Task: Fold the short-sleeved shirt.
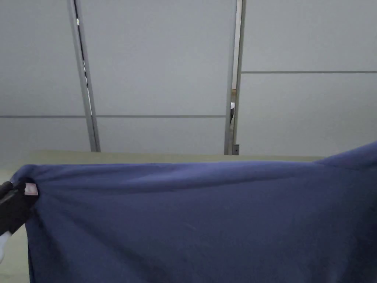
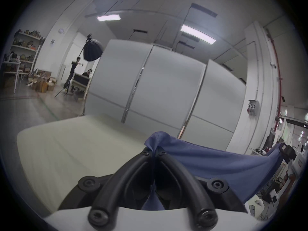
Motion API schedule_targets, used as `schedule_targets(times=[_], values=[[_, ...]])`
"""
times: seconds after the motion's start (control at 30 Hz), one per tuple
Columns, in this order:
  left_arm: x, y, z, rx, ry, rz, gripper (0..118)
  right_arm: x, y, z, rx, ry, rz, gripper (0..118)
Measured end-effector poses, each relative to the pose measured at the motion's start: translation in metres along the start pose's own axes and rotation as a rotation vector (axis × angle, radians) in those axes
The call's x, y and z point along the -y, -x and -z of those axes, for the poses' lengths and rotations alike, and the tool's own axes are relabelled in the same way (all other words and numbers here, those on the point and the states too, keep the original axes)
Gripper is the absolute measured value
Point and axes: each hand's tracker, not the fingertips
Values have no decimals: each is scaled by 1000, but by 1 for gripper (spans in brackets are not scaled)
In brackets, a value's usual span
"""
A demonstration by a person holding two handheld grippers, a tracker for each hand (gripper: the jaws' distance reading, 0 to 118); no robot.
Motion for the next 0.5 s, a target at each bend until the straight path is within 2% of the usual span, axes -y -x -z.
schedule_targets(times=[0.1,0.17,0.27,0.5], values=[[-28,-28,11,35,-11,2,2,-22,11,4,11,-31,-26,3],[-46,-34,28,70,-21,-8,2,-36,-1,23,20,-33,-48,3],[-71,-46,62,104,-14,-12,2,-45,-19,63,25,5,-35,3],[-106,-42,174,98,34,-50,2,-37,-12,177,23,92,-46,3]])
